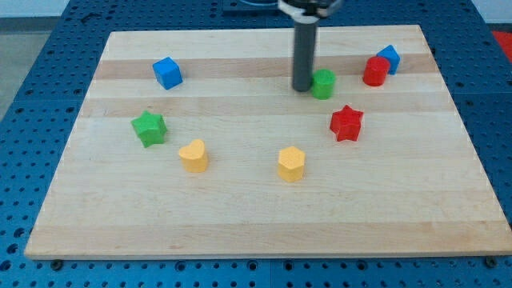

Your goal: Slide the blue cube to the red star

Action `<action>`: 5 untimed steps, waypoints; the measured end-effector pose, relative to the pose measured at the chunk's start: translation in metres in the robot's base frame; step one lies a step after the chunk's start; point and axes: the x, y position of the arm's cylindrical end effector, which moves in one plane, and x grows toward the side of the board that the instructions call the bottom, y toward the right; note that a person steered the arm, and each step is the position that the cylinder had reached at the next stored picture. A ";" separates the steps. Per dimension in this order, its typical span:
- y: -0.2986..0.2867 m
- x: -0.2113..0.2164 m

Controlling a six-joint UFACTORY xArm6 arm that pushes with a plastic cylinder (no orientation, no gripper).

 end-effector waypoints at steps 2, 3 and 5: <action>0.077 0.000; 0.067 0.000; 0.007 -0.013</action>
